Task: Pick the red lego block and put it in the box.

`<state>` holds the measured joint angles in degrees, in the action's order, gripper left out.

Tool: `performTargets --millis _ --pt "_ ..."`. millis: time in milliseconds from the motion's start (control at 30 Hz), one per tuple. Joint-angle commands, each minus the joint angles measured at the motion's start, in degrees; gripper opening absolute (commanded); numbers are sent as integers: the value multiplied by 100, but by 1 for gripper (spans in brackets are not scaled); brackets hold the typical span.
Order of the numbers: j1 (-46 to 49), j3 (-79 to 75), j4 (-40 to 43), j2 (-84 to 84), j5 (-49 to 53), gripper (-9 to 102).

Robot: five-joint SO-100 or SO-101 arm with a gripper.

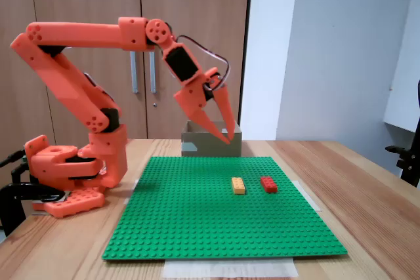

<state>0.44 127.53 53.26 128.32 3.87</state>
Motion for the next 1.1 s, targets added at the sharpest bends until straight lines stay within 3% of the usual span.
performTargets --millis 0,567,767,1067 --pt "18 -527 -246 -439 -167 0" --pt "-79 -1819 70 -2408 -114 6" --pt "-114 -2382 387 -3050 -97 17" --pt "-105 -3085 844 -3419 0 19"
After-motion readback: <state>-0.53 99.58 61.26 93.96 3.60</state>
